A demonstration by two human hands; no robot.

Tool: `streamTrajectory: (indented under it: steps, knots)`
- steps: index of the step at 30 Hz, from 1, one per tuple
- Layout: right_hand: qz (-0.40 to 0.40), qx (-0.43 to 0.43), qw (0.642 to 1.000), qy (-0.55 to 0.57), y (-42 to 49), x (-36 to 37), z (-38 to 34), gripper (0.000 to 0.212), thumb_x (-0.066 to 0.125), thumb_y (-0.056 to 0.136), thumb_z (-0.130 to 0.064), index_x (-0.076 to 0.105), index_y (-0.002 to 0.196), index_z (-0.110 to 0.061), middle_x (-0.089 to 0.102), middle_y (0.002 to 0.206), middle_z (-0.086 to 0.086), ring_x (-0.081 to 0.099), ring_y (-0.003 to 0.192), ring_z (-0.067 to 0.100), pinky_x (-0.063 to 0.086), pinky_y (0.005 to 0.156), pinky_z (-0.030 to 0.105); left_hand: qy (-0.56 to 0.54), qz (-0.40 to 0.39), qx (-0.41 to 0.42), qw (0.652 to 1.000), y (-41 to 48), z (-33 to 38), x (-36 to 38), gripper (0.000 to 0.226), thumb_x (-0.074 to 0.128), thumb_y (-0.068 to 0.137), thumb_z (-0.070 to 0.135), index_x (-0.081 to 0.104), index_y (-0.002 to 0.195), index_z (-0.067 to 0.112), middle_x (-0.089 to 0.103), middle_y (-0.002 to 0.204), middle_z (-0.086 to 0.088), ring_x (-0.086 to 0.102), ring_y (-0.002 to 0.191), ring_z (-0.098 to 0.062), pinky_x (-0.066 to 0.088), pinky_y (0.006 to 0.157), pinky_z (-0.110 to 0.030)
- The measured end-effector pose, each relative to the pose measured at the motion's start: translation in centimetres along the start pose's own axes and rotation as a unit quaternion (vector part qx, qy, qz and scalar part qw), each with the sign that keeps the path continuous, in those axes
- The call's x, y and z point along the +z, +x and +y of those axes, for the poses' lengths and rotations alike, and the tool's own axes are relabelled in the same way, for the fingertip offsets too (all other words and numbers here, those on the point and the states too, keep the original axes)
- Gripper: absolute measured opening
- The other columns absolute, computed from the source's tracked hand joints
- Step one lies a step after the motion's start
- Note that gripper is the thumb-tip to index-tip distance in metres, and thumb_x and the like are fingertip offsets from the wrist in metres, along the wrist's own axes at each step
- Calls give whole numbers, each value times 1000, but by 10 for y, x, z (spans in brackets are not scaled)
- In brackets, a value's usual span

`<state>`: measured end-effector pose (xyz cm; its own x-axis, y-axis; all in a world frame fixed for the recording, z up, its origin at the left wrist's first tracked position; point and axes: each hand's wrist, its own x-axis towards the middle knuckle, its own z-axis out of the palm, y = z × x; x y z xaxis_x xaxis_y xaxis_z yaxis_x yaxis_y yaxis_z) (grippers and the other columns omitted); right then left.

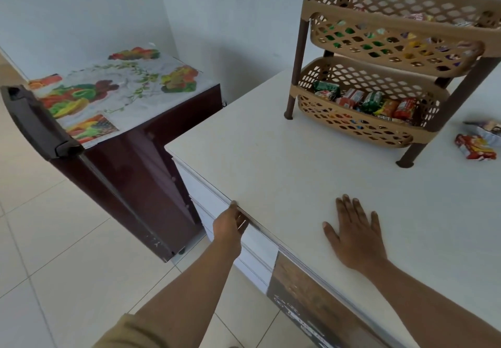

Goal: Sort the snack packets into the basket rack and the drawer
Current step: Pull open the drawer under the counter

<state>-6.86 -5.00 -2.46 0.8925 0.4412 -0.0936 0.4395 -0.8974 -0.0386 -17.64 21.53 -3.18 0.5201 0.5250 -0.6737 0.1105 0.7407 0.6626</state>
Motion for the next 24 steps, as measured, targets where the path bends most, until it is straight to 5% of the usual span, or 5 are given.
streamTrajectory:
  steps: [3, 10, 17, 21, 24]
  knots:
    - [3, 2, 1000, -2, 0, 0, 0, 79, 5, 90, -64, -3, 154, -20, -5, 163, -2, -7, 148, 15, -1, 119, 48, -40, -57, -31, 997, 2, 5, -6, 25, 53, 101, 23, 68, 113, 6, 72, 104, -9, 69, 92, -23, 55, 80, -34]
    - [14, 3, 1000, 3, 0, 0, 0, 80, 6, 89, -67, 1, 155, -21, -1, 163, -3, -4, 149, 14, 1, 119, 47, -10, -84, -74, 994, 14, 6, -15, 24, 63, 92, 35, 67, 93, 12, 64, 80, -1, 58, 76, -17, 44, 78, -32]
    - [18, 6, 1000, 4, -1, 0, 0, 81, 6, 88, -67, 3, 154, -22, 1, 163, -4, -2, 149, 13, 1, 120, 47, 31, -49, -76, 995, 24, 5, -19, 28, 72, 81, 37, 65, 86, 11, 63, 70, 0, 57, 66, -16, 43, 71, -31]
    - [11, 0, 1000, 4, -1, -2, 0, 81, 6, 88, -67, 1, 154, -21, -1, 163, -4, -4, 148, 13, -1, 119, 47, 85, 13, -56, 995, 24, 4, -17, 47, 75, 78, 46, 65, 100, 6, 66, 93, -5, 63, 87, -20, 47, 75, -35]
    - [4, 1, 1000, 9, -2, -3, -1, 78, 10, 90, -65, 0, 154, -21, -2, 163, -4, -6, 148, 13, -1, 119, 47, 102, 53, -37, 993, 22, 3, -14, 56, 77, 72, 55, 63, 96, 7, 67, 92, -6, 63, 87, -21, 46, 65, -34]
